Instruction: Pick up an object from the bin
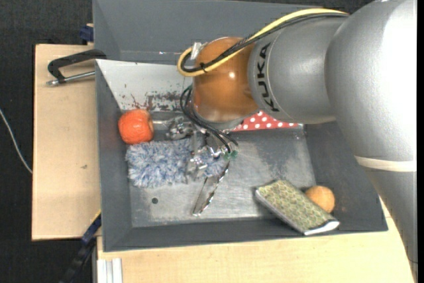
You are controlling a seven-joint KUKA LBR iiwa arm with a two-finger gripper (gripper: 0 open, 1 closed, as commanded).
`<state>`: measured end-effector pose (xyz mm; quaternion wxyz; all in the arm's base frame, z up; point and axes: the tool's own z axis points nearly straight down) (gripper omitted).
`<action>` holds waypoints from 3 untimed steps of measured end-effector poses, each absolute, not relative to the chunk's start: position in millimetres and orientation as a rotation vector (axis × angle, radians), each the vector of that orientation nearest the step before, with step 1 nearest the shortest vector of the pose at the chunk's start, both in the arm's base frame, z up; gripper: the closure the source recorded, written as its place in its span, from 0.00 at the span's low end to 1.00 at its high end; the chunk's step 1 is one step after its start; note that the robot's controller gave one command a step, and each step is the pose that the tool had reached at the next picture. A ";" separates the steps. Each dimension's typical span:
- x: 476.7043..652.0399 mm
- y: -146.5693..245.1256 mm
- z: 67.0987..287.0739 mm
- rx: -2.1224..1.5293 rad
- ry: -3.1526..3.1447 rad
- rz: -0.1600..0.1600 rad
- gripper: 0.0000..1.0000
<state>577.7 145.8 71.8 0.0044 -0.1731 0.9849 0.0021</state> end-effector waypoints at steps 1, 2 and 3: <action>576.9 145.4 78.4 -0.512 3.093 0.005 1.00; 576.9 145.5 78.4 -0.513 3.093 0.005 1.00; 577.0 145.6 78.6 -0.512 3.093 0.005 1.00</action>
Offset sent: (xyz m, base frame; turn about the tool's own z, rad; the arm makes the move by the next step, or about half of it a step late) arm 0.0000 0.0000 0.0000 0.0000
